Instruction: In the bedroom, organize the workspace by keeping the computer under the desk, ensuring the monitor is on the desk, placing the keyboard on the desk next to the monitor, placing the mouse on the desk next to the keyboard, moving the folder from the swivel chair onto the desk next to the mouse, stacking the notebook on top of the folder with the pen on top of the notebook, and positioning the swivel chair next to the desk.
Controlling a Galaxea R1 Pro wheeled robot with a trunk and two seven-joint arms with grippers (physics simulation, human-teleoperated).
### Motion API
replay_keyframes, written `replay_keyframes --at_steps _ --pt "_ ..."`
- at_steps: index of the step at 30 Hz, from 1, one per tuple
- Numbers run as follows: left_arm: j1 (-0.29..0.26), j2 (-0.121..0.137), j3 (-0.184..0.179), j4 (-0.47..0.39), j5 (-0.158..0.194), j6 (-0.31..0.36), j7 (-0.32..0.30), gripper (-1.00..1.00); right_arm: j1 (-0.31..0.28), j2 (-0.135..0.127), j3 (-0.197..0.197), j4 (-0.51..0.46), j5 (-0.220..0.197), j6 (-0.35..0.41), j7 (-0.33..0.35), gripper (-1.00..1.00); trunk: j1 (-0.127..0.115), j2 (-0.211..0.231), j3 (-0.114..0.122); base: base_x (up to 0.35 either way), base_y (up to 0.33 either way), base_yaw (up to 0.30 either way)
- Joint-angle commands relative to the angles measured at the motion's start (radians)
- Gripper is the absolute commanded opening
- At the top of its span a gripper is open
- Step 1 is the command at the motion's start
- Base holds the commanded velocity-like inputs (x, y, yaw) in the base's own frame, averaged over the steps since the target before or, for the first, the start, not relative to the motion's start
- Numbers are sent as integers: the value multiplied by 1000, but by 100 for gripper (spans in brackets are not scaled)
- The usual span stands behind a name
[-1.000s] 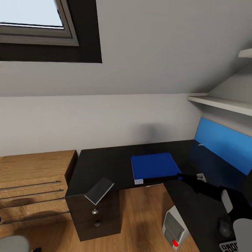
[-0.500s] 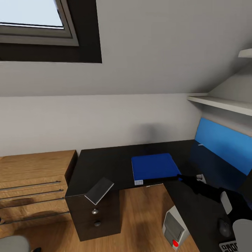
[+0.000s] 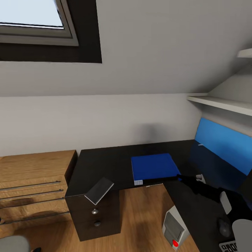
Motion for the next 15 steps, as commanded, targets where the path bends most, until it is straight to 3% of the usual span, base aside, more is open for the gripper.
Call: replay_keyframes --at_steps 1,15 --pt "-1 0 3 0 -3 -2 0 100 -1 1 -2 0 -3 6 0 -100 0 -1 -2 0 0 -91" --pt "-1 0 3 0 -3 -2 0 100 -1 3 -1 0 -6 8 0 -100 0 -1 -2 0 0 -205"
